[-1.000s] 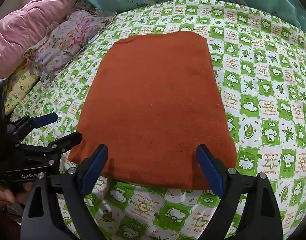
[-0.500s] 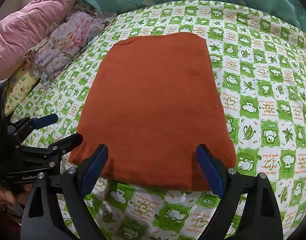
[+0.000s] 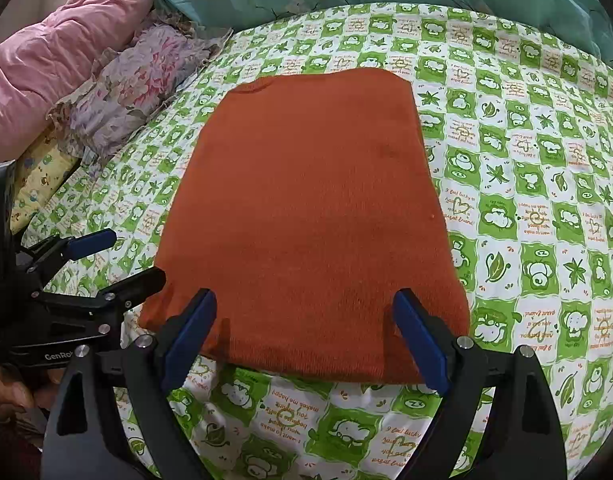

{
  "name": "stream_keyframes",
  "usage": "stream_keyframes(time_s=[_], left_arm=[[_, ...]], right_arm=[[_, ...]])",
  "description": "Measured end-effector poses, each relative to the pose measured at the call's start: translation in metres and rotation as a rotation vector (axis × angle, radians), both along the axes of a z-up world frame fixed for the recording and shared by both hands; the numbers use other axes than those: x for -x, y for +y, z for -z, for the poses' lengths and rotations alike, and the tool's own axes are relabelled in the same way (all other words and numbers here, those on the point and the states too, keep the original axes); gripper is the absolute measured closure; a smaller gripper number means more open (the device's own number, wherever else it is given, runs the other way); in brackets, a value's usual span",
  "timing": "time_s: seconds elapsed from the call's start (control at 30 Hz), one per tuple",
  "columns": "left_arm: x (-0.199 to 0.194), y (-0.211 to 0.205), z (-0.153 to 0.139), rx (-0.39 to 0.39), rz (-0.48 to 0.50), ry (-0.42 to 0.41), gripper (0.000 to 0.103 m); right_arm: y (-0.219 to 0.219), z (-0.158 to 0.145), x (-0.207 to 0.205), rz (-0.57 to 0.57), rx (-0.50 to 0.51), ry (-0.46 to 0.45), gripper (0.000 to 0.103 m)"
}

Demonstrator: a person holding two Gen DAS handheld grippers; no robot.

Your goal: Fold small clothes

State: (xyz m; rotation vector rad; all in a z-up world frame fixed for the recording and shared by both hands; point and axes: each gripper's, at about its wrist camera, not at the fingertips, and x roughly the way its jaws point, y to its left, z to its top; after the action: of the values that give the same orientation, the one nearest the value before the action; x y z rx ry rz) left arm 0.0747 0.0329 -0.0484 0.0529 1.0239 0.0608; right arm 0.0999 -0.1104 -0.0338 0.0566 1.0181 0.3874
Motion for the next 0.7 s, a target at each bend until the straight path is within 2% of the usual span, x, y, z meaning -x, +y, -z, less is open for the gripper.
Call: stream_keyframes(time_s=[0.7], left_arm=[[0.0002,0.0027,-0.0071,-0.006,-0.014,-0.024,0.013]], right_arm=[[-0.0049,-0.0080,-0.0058,0.006,-0.011,-0.029,0.013]])
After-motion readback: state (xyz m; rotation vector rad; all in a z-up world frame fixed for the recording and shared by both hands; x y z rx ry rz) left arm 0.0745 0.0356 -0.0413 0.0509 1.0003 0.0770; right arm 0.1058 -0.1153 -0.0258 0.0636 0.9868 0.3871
